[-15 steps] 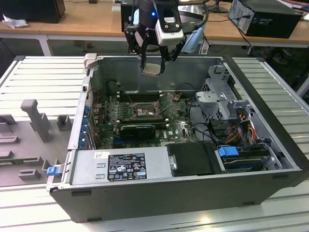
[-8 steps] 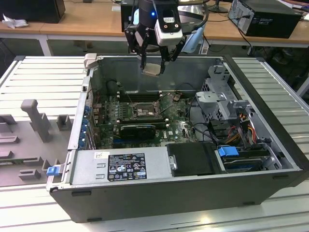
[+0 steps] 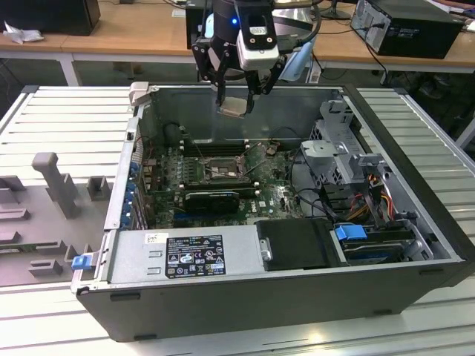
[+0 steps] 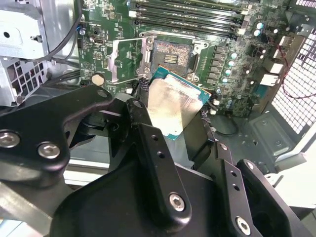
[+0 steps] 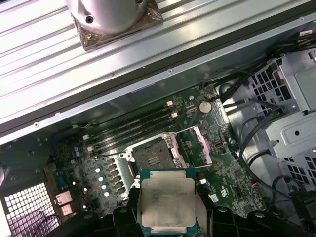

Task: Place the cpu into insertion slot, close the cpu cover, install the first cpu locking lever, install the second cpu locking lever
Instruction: 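Place the cpu into insertion slot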

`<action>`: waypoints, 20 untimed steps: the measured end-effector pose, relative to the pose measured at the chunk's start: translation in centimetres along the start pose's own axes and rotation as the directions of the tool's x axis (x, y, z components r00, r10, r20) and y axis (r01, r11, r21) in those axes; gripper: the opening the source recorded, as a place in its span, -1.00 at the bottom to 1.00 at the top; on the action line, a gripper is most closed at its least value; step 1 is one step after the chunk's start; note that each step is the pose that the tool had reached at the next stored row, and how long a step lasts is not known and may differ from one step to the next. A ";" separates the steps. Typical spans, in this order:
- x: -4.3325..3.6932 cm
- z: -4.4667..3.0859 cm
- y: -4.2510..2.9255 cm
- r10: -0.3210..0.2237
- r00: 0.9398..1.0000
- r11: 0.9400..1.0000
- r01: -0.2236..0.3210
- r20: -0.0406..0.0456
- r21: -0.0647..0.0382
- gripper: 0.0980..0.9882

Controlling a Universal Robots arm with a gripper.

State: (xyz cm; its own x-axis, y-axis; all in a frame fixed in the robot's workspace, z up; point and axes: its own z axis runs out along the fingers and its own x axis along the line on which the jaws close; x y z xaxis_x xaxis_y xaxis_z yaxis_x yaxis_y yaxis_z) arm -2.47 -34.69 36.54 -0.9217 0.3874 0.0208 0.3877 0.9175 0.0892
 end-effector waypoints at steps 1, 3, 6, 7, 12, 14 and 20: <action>0.00 0.00 0.00 0.002 1.000 1.000 -0.002 0.000 0.000 -0.03; 0.00 0.00 0.00 0.007 1.000 1.000 -0.007 0.001 0.000 -0.03; 0.00 0.00 0.00 0.015 1.000 1.000 -0.015 0.001 0.000 -0.03; 0.00 0.00 0.00 0.018 1.000 1.000 -0.018 0.002 0.000 -0.03; 0.00 0.00 0.00 0.032 0.999 0.999 -0.032 0.003 -0.001 -0.03; 0.00 0.00 0.00 0.037 0.999 0.999 -0.037 0.003 -0.001 -0.03; 0.00 0.00 0.00 0.054 0.999 0.999 -0.054 0.005 -0.001 -0.03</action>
State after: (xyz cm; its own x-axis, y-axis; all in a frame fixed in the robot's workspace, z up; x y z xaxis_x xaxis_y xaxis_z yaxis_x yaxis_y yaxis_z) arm -2.47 -34.69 36.54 -0.8992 0.4370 0.0208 0.4370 0.8950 0.0892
